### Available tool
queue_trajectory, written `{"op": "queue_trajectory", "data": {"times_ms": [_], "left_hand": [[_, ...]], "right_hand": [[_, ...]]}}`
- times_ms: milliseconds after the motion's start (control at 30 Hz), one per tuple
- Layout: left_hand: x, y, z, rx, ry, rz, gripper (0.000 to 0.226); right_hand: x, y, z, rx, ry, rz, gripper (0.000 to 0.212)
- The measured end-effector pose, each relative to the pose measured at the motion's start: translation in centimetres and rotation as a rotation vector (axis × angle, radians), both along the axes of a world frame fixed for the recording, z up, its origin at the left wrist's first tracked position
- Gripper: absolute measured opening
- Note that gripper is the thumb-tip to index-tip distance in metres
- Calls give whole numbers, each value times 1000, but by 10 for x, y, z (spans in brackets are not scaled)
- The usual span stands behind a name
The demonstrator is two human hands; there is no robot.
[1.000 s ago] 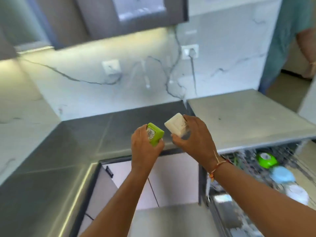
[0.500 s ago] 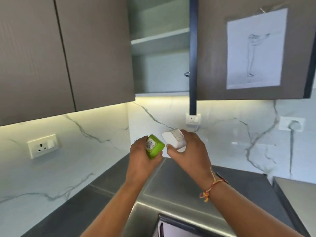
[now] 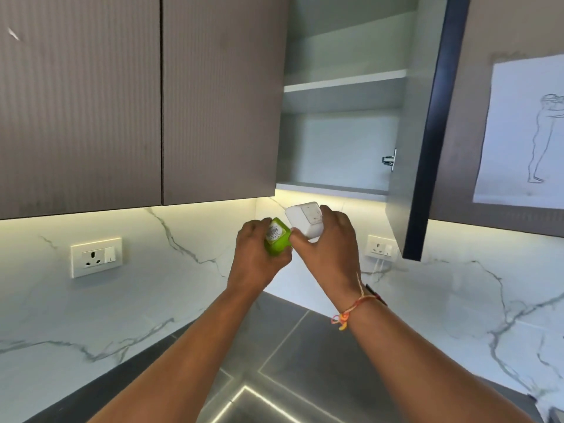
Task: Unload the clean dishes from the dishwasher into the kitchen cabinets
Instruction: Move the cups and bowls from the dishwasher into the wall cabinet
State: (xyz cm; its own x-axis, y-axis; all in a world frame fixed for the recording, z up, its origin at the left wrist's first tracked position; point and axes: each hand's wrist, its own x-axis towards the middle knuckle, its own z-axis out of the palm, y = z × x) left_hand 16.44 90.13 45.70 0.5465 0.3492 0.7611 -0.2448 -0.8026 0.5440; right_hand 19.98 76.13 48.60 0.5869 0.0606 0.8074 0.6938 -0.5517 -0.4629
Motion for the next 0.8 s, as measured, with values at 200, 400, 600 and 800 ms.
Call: {"op": "queue_trajectory", "data": {"times_ms": [200, 400, 600, 800], "left_hand": [[80, 17, 31, -79, -12, -117, 73], [184, 38, 75, -18, 12, -272, 70], [283, 39, 107, 81, 21, -396, 49], [359, 40, 124, 123, 64, -429, 51]], "right_hand": [[63, 11, 23, -13, -4, -121, 60], [148, 11, 40, -28, -34, -336, 51], [228, 0, 51, -113, 28, -515, 41], [287, 4, 69, -333, -2, -724, 43]]}}
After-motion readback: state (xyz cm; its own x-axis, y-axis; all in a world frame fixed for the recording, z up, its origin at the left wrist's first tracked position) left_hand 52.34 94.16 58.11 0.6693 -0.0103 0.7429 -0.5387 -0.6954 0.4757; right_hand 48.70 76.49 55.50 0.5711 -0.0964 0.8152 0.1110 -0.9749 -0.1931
